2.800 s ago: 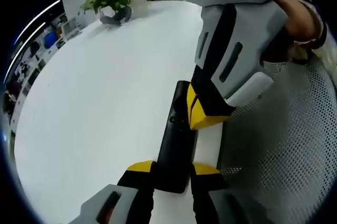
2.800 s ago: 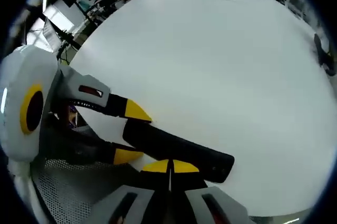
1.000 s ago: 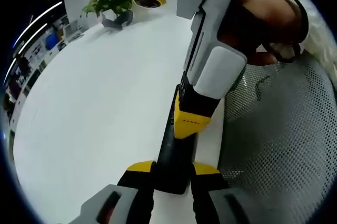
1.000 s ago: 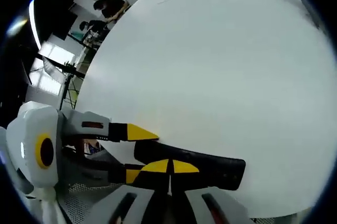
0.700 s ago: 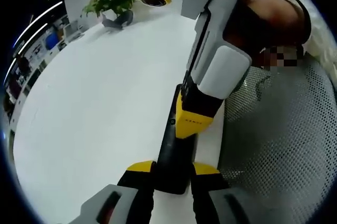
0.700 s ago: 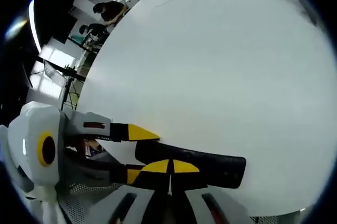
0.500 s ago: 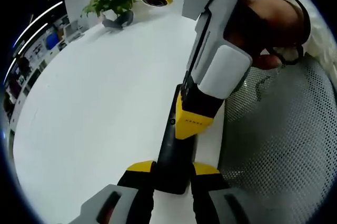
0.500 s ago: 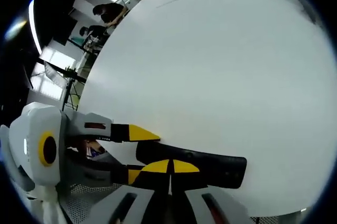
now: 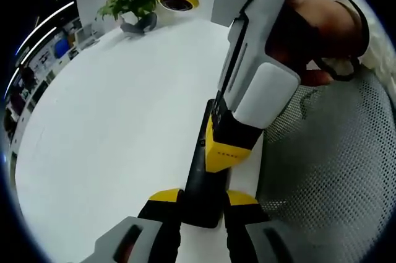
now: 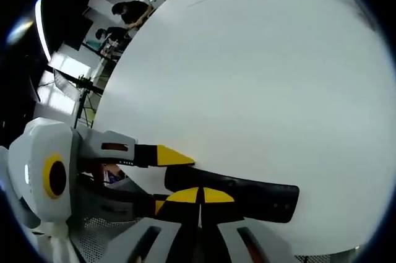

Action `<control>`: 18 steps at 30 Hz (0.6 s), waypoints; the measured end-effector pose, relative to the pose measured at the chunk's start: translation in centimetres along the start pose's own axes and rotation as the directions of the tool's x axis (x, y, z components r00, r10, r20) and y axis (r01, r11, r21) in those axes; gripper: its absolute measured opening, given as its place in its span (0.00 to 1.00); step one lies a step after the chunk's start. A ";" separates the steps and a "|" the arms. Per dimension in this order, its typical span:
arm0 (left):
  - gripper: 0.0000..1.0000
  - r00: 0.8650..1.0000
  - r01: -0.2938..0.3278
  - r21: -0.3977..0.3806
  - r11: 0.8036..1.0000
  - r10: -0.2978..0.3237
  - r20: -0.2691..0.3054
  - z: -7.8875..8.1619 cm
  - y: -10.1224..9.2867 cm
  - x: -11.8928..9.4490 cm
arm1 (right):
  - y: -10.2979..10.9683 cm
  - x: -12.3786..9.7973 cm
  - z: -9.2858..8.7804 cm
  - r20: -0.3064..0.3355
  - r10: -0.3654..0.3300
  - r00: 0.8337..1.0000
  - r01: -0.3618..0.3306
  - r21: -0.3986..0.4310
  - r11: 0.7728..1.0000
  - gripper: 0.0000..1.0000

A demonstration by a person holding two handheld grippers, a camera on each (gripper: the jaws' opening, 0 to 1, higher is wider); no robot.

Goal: Press the specified remote control buttons in sequence, fully releasing each button before pressing the next.

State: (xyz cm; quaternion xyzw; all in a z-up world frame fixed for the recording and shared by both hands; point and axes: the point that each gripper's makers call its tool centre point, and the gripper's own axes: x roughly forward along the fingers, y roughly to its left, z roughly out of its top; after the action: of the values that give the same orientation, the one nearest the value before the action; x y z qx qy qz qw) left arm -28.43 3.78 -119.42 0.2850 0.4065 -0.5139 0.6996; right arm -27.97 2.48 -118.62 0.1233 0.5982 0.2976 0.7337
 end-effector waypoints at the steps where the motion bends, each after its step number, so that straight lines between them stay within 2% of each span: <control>1: 0.26 1.000 0.000 0.000 1.000 0.000 0.000 0.0 0.0 0.0 | 0.0 0.0 0.0 0.001 0.000 1.000 0.000 -0.001 1.000 0.00; 6: 0.26 1.000 0.002 0.003 1.000 -0.002 0.001 0.0 0.0 0.0 | 0.0 0.1 0.1 0.005 -0.001 1.000 0.002 -0.015 1.000 0.00; 17: 0.25 1.000 0.004 0.018 1.000 -0.004 -0.009 0.0 0.0 0.0 | 0.0 0.0 0.3 0.028 0.006 1.000 -0.006 0.008 1.000 0.00; 18: 0.25 1.000 0.002 0.021 1.000 -0.002 -0.005 0.0 -0.1 0.0 | 0.1 0.0 0.2 0.031 0.012 0.999 -0.012 -0.010 1.000 0.00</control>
State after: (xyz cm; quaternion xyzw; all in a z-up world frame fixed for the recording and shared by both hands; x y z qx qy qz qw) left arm -28.49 3.79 -119.38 0.2931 0.4031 -0.5182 0.6950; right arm -27.80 2.56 -118.50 0.1278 0.5844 0.3031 0.7418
